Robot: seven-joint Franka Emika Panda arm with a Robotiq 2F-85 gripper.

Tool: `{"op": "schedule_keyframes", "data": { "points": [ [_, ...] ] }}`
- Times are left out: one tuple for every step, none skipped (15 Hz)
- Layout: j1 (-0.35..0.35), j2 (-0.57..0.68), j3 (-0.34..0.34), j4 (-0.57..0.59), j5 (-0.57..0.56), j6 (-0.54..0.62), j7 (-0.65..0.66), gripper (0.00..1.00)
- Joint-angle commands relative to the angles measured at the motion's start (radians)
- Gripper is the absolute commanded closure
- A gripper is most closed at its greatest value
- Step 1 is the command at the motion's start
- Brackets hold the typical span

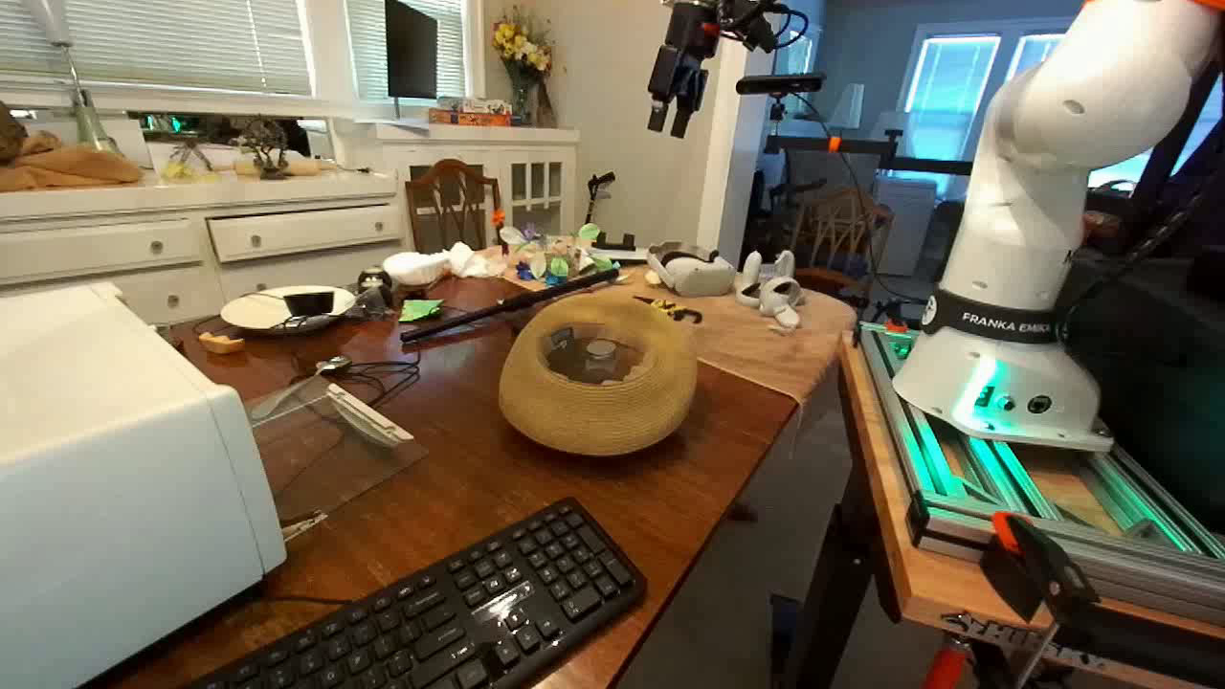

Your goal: Put the glass jar from the hat in the toaster oven.

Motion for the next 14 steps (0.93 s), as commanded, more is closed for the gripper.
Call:
{"op": "schedule_keyframes", "data": {
  "points": [
    [-0.017,0.002,0.016,0.002,0.008,-0.003,-0.006,0.0],
    [-0.017,0.002,0.016,0.002,0.008,-0.003,-0.006,0.0],
    [-0.017,0.002,0.016,0.002,0.008,-0.003,-0.006,0.0],
    [-0.017,0.002,0.016,0.002,0.008,-0.003,-0.006,0.0],
    [-0.017,0.002,0.016,0.002,0.008,-0.003,-0.006,0.0],
    [-0.017,0.002,0.016,0.002,0.008,-0.003,-0.006,0.0],
    [-0.017,0.002,0.016,0.002,0.008,-0.003,-0.006,0.0],
    [-0.017,0.002,0.016,0.002,0.008,-0.003,-0.006,0.0],
    [-0.017,0.002,0.016,0.002,0.008,-0.003,-0.006,0.0],
    [-0.017,0.002,0.016,0.002,0.008,-0.003,-0.006,0.0],
    [-0.017,0.002,0.016,0.002,0.008,-0.003,-0.006,0.0],
    [-0.017,0.002,0.016,0.002,0.008,-0.003,-0.006,0.0],
    [-0.017,0.002,0.016,0.002,0.008,-0.003,-0.006,0.0],
    [-0.011,0.016,0.023,-0.004,0.001,-0.011,-0.01,0.0]
  ]
}}
